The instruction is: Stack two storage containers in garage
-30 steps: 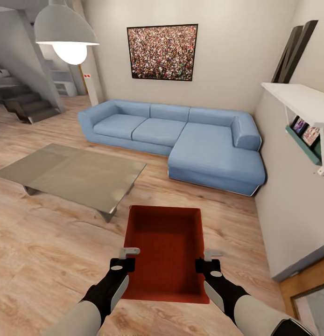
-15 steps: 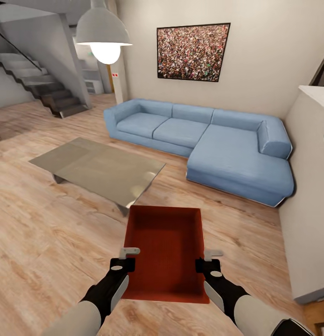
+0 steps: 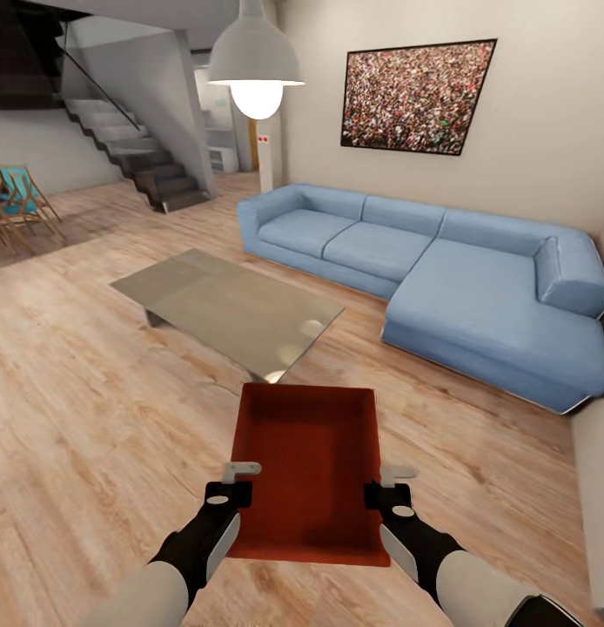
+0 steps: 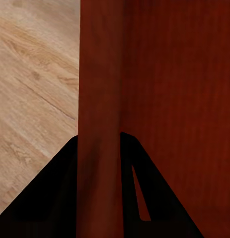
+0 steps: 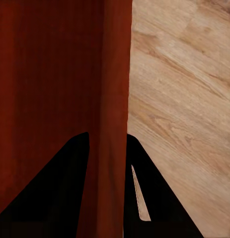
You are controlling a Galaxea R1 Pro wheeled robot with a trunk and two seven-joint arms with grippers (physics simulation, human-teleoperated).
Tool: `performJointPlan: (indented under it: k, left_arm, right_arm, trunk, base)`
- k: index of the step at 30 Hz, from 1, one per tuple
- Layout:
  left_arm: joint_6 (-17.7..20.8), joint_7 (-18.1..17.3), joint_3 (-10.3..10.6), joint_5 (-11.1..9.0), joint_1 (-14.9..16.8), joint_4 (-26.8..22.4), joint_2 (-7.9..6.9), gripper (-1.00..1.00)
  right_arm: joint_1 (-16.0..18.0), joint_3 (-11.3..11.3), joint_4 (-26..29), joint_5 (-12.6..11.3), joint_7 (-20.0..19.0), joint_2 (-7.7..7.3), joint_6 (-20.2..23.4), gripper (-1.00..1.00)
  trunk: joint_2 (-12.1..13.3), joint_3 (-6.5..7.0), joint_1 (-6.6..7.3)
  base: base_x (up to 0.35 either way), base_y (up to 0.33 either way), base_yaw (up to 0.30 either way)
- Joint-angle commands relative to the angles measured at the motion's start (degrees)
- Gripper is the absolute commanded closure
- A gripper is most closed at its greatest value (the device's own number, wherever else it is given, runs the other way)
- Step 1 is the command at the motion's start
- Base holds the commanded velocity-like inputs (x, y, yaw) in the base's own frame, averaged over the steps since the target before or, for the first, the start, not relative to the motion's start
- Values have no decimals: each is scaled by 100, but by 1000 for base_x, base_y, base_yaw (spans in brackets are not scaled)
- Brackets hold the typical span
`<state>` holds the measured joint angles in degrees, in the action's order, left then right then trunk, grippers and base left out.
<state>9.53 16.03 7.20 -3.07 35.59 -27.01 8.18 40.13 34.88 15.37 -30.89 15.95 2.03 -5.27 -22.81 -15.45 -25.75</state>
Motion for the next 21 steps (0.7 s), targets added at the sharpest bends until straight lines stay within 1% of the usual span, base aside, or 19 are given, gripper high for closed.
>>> performJointPlan:
  k: [1,21]
  left_arm:
    - [236,67,97,-176,0,9,-9,100]
    - [234,69,97,-176,0,7,-9,100]
  right_arm:
    - [12,-95,10,57,127,-48,-115,100]
    - [12,-95,10,57,126,-47,-115,100]
  trunk:
    - [-11,-10,-3]
    - [-11,-10,-3]
  base:
    - [0,0,300]
    - [0,0,300]
